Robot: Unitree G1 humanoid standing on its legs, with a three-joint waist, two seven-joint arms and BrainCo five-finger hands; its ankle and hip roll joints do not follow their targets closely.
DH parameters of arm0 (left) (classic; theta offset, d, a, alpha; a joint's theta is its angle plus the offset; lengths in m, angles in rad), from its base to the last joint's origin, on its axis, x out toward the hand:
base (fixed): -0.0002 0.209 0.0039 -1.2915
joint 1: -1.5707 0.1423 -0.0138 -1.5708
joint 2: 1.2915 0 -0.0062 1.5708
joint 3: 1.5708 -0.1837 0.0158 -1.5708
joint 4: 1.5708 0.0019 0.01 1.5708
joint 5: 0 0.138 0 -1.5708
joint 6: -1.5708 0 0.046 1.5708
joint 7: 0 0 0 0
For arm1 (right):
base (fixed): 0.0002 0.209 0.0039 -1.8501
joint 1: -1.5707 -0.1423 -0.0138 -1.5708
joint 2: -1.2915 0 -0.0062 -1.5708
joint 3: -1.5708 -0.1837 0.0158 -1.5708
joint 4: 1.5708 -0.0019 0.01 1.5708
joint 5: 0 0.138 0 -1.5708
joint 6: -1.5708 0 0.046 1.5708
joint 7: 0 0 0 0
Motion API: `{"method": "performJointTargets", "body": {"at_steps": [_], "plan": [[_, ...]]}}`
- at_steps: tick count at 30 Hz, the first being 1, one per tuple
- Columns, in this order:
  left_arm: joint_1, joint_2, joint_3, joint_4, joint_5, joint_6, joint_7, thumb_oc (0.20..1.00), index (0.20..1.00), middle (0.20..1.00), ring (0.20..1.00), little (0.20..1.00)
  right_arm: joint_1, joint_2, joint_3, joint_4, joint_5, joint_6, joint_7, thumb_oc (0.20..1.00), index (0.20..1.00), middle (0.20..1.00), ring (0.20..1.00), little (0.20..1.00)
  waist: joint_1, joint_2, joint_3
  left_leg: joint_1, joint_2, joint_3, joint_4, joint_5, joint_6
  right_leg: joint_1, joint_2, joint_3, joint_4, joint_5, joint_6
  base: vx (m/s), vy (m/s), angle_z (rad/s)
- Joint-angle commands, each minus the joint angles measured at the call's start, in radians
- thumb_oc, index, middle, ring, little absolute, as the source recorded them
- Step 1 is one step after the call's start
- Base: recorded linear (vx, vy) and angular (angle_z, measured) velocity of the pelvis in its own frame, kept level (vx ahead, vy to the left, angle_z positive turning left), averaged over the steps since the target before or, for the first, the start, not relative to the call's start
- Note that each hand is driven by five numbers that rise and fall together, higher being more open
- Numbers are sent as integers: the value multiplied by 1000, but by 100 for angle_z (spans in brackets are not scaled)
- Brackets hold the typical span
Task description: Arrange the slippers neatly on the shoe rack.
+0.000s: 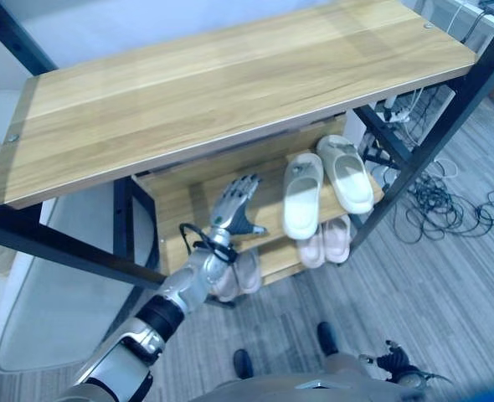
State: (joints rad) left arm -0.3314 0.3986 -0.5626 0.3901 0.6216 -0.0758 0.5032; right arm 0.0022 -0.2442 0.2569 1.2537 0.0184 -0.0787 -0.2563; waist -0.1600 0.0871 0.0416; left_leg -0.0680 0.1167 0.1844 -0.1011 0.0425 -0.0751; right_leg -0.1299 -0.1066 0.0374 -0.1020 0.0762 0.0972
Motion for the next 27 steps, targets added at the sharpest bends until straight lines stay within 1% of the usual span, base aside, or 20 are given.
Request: {"method": "performJointTargets", "body": {"at_steps": [1,8,14,19,27], "plan": [[-133,-37,22,83,19,-7,24,1000,1000,1000,1000,1000,-33,-33,-3,53,27,1,-6,1000,1000,1000,1000,1000,-6,55,-1,5,26,-55,14,-22,-23,-14,40,-43,41,-79,17,0,0,0],[-154,-68,-7,121,48,11,25,1000,1000,1000,1000,1000,-41,-35,7,49,30,-2,-12,1000,1000,1000,1000,1000,-13,51,4,1,27,-56,14,-22,-21,-20,41,-40,43,-78,17,0,0,0],[-168,-101,-19,168,31,18,30,1000,1000,1000,1000,1000,-45,-39,6,53,35,-1,-14,1000,1000,1000,1000,1000,-17,49,10,-2,29,-55,14,-20,-20,-29,42,-34,48,-78,16,0,0,0],[-156,-127,-18,173,-15,4,34,1000,1000,1000,1000,1000,-48,-39,8,53,39,0,-17,1000,1000,1000,1000,1000,-21,52,20,-8,31,-48,14,-16,-20,-46,46,-25,53,-76,16,0,0,0],[-137,-137,-28,151,-34,-9,30,1000,1000,1000,1000,1000,-56,-40,5,50,50,-4,-19,1000,1000,1000,1000,1000,-21,53,25,-11,35,-43,14,-11,-21,-51,48,-18,55,-76,14,0,0,0]]}}
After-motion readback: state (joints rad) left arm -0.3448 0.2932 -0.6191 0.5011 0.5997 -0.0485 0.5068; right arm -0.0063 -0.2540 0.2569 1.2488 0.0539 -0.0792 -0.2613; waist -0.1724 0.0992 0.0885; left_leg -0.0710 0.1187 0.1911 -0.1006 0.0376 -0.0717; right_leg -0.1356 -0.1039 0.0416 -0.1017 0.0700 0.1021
